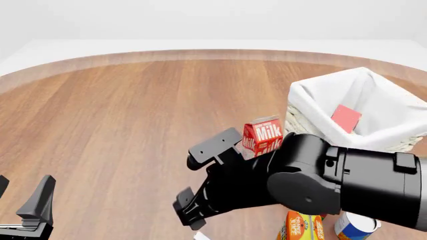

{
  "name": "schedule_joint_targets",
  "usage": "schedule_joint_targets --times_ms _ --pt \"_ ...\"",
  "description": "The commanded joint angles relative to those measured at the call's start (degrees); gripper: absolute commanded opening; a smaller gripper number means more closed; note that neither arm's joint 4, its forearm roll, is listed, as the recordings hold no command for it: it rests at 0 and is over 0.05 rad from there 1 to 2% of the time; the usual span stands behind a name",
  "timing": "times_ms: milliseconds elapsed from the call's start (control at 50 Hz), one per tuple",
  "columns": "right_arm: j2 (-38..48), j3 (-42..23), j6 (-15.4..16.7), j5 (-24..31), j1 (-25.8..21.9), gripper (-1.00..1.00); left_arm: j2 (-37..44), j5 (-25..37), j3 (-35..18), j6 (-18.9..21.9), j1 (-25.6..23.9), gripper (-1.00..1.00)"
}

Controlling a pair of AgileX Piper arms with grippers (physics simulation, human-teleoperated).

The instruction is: Pick up the cream cheese box and the butter, and put them in the basket.

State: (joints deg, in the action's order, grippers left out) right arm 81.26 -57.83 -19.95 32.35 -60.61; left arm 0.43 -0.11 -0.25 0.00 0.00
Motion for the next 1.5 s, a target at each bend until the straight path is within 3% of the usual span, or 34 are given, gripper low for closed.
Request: schedule_joint_targets --times_ms 20,600,1500 --pt "0.3 2.8 -1.7 -2.6 -0.6 1.0 0.0 0.0 0.0 0.0 0.0 1.0" --pt "1.2 5.6 -1.3 -5.0 0.0 1.0 0.0 0.0 0.0 0.0 0.0 1.0" --pt "1.4 12.4 -5.5 -13.0 -1.0 1.0 0.0 0.0 0.0 0.0 0.0 1.0"
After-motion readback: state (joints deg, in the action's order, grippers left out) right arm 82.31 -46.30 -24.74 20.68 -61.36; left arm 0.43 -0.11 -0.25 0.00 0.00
